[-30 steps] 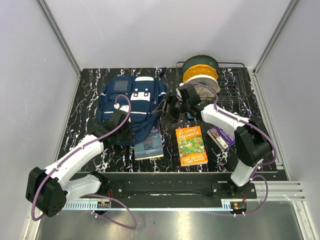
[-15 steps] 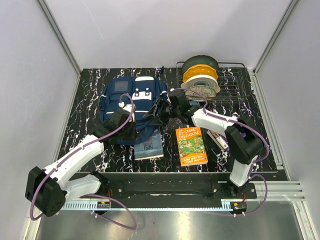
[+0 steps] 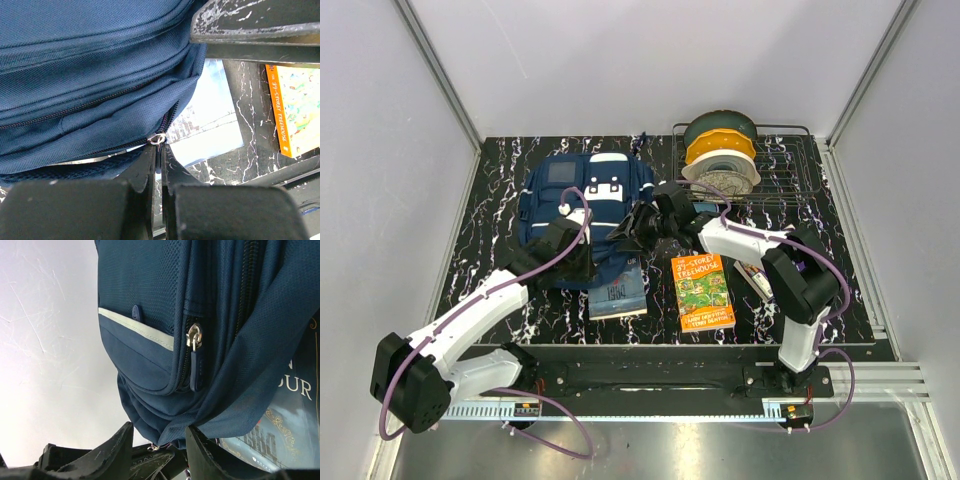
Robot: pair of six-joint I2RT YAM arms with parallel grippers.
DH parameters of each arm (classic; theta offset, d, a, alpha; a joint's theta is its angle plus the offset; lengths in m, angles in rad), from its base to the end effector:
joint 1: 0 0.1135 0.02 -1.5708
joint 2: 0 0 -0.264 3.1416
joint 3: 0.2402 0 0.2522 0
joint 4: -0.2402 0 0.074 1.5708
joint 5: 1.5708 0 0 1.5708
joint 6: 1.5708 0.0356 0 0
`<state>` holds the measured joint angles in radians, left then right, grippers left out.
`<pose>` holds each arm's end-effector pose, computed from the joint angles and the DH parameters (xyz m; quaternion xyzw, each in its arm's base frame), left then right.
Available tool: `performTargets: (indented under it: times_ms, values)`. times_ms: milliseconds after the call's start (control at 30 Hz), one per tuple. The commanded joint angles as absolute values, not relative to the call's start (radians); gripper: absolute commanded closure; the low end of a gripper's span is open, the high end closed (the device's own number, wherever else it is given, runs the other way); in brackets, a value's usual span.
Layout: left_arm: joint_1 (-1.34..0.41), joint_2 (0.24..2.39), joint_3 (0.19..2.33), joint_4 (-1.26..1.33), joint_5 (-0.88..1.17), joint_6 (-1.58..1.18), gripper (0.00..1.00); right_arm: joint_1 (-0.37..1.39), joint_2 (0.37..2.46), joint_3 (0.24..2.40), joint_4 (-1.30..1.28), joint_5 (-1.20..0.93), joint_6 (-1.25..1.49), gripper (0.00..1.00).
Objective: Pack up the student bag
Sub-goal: Unzip the student bag at the center of the board.
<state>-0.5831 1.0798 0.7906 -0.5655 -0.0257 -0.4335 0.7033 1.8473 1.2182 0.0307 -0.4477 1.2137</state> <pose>0.1836 -0.1200 0.2513 0.0655 0.9342 -0.1600 0.3120 0.3051 0.2789 0.2121 0.1173 0.8603 0.4856 0.1013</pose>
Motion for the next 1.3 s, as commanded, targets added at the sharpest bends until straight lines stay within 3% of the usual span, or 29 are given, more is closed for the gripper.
performTargets:
  times_ms: [0,100,300,767,867,1000,1100,1200,1267]
  values:
    - [-0.603,1.06,0.87,-0.46,0.028,-0.428,1.0,0.719,1.87,1.259,0.058,-0.42,1.206,0.52]
    - [-0.603,1.063,0.871,-0.462,0.012,-0.431,1.0,0.726,1.865,1.259,0.032,-0.414,1.192,0.52]
    - [-0.603,1.071,0.871,-0.474,0.002,-0.437,1.0,0.742,1.792,1.235,-0.092,-0.284,1.111,0.39]
    - [-0.604,1.063,0.873,-0.465,0.018,-0.416,1.0,0.756,1.782,1.285,-0.086,-0.241,1.138,0.41]
    - [-0.609,1.069,0.874,-0.466,0.028,-0.403,1.0,0.759,1.819,1.321,-0.072,-0.267,1.144,0.47]
    - [-0.612,1.074,0.867,-0.468,0.029,-0.402,1.0,0.764,1.827,1.327,-0.06,-0.264,1.149,0.67]
    - [-0.614,1.077,0.861,-0.463,0.034,-0.399,1.0,0.764,1.824,1.325,-0.063,-0.261,1.141,0.73]
    - [-0.615,1.069,0.864,-0.462,0.041,-0.396,1.0,0.764,1.827,1.316,-0.06,-0.267,1.135,0.96]
    - [-0.617,1.062,0.853,-0.456,0.04,-0.396,1.0,0.764,1.836,1.318,-0.06,-0.268,1.129,1.0]
